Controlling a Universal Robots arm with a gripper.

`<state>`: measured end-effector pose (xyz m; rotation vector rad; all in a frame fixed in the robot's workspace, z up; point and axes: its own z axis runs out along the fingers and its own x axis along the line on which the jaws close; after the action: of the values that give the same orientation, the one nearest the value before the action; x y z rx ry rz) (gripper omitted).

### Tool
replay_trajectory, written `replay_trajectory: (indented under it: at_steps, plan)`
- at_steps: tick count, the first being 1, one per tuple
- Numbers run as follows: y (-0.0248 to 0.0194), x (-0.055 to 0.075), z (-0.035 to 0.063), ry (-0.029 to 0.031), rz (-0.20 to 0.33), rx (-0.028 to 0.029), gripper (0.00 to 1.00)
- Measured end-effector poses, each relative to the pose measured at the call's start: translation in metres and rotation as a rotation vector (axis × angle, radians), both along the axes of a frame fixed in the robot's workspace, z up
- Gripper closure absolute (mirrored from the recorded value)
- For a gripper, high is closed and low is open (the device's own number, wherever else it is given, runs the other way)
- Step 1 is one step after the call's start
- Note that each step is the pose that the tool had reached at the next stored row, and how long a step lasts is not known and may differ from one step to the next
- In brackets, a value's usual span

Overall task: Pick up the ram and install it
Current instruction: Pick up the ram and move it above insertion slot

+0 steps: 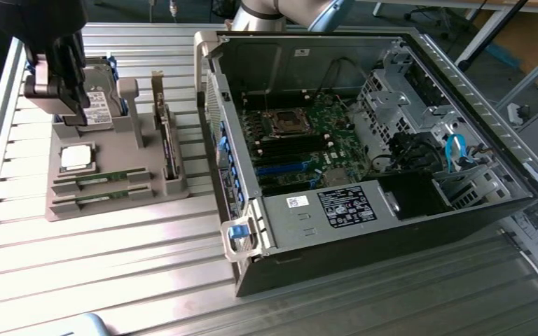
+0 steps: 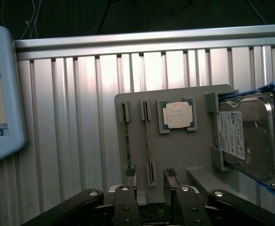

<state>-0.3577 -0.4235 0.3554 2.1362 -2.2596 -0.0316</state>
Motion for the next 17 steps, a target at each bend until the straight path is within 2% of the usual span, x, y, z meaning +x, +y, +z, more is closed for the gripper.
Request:
replay_trajectory:
  at_steps: [17]
  plan:
    - [0.0000, 0.0000, -0.0031, 0.0001, 0.011, -0.0001, 0.64]
